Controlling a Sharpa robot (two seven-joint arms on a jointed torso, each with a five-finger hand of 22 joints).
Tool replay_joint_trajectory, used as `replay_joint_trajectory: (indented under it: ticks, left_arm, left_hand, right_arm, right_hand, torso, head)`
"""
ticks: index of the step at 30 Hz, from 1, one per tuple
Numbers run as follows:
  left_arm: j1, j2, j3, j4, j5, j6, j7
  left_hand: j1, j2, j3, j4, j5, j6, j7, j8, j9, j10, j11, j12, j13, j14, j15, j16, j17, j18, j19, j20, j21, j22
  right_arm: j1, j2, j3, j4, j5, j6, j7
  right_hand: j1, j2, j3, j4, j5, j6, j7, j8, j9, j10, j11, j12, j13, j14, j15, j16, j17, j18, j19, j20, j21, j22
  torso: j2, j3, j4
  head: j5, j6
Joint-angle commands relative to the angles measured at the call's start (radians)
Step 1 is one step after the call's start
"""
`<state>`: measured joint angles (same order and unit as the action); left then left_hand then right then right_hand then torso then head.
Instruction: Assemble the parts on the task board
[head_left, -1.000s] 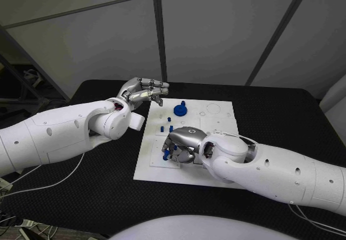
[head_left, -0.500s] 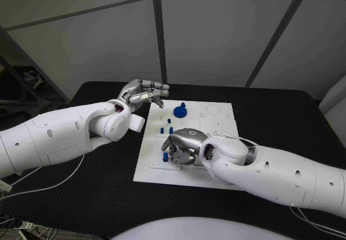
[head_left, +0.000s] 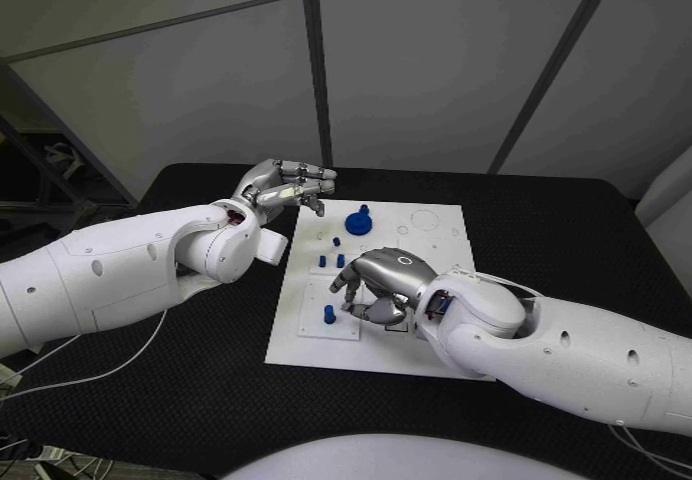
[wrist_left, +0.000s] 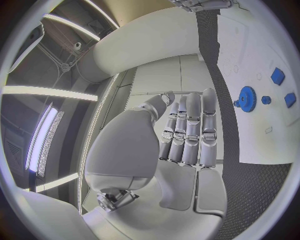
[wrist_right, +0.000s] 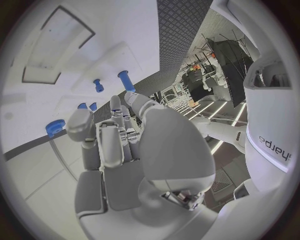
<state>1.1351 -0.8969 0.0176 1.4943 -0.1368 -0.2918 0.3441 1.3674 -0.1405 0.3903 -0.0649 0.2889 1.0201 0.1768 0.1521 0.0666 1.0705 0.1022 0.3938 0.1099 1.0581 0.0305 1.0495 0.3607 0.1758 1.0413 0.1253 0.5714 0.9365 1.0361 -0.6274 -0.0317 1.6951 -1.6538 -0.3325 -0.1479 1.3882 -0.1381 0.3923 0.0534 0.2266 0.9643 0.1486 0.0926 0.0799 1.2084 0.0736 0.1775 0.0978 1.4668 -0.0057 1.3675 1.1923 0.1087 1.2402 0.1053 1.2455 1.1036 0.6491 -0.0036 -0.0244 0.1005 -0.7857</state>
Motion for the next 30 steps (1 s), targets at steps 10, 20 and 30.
replay_joint_trajectory:
  ticks: [10,20,30]
  left_arm:
    - [-0.001,-0.005,-0.001,0.003,0.001,0.018,-0.002]
    - [-0.001,-0.004,-0.002,0.006,0.001,0.017,-0.002]
    - [-0.002,-0.007,-0.002,0.009,0.001,0.016,0.001]
  left_hand:
    - [0.000,0.008,-0.007,-0.001,-0.002,-0.005,-0.001,-0.003,0.000,-0.007,0.001,0.007,0.001,-0.007,-0.002,-0.003,-0.002,0.005,-0.004,0.001,-0.007,-0.002]
    - [-0.002,0.008,-0.009,0.001,-0.002,-0.005,-0.001,-0.003,0.000,-0.007,0.001,0.009,0.001,-0.007,-0.002,-0.003,-0.002,0.005,-0.004,0.001,-0.007,-0.002]
    - [-0.002,0.008,-0.009,0.001,-0.002,-0.005,-0.001,-0.003,0.000,-0.007,0.001,0.009,0.001,-0.007,-0.002,-0.003,-0.002,0.005,-0.004,0.001,-0.007,-0.002]
  right_arm:
    - [0.029,-0.272,0.025,0.141,0.293,-0.020,-0.113]
    - [0.031,-0.425,0.029,0.201,0.299,-0.013,-0.225]
    - [0.016,-0.453,0.028,0.215,0.256,0.014,-0.311]
  right_hand:
    - [-0.104,-0.016,-0.171,0.073,0.150,0.120,-0.057,0.112,0.058,0.202,-0.054,0.766,0.738,0.082,-0.045,0.142,0.247,-0.034,0.114,-0.042,0.104,0.146]
    - [-0.137,0.001,-0.341,0.169,0.184,0.047,-0.048,0.204,0.153,0.154,-0.051,1.060,1.074,0.091,-0.036,0.177,0.315,-0.040,0.137,-0.038,0.128,0.183]
    - [-0.129,0.001,-0.423,0.229,0.189,0.005,-0.045,0.250,0.198,0.140,-0.048,1.066,1.098,0.091,-0.034,0.177,0.315,-0.040,0.134,-0.033,0.124,0.180]
  torso:
    - [0.000,-0.0023,-0.0021]
    - [-0.005,-0.0038,-0.0120]
    - [-0.004,-0.0050,-0.0114]
  head:
    - [-0.048,0.019]
    - [-0.074,0.020]
    - [-0.083,0.020]
